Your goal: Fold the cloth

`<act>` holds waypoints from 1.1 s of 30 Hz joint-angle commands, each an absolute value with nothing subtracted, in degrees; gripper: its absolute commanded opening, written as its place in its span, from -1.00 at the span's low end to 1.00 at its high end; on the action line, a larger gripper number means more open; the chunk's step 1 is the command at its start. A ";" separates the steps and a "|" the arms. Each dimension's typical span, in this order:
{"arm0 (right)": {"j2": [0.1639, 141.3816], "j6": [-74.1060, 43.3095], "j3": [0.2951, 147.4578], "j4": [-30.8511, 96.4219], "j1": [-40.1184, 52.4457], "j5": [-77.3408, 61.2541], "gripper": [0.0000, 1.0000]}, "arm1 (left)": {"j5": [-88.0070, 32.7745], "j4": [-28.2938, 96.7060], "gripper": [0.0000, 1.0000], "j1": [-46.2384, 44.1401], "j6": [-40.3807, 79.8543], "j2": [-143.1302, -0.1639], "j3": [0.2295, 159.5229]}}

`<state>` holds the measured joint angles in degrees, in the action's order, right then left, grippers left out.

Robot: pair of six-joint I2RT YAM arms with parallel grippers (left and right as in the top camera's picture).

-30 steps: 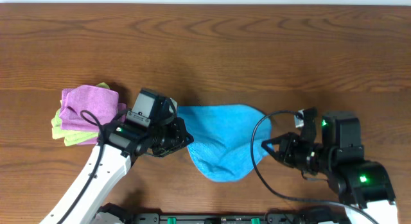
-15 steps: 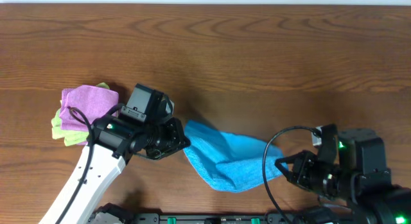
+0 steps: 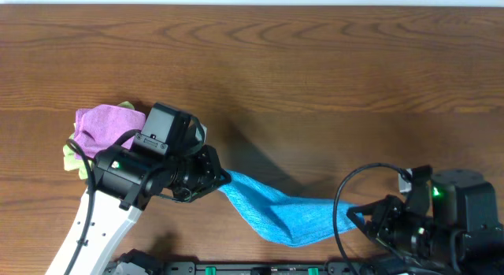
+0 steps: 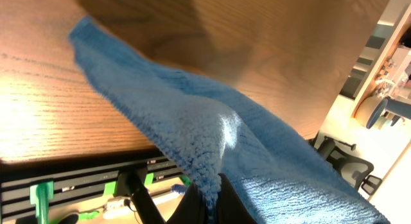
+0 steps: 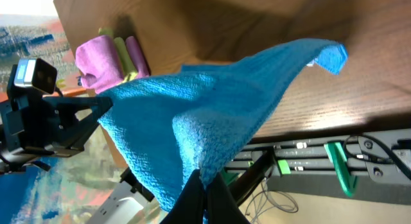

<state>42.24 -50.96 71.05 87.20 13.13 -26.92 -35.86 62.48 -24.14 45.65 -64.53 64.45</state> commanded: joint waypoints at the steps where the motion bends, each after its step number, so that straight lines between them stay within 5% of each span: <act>1: 42.35 -52.73 72.01 88.16 13.69 -25.41 -0.97 | -35.97 63.05 -0.88 -24.05 46.78 -64.18 65.82; 33: 58.17 -45.15 71.99 79.07 13.69 -10.22 -0.98 | -26.50 55.27 -0.89 -22.92 45.41 -74.70 65.82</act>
<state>57.39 -46.70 71.18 79.75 13.23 -12.32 -27.83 55.68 -23.92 47.51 -73.28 64.45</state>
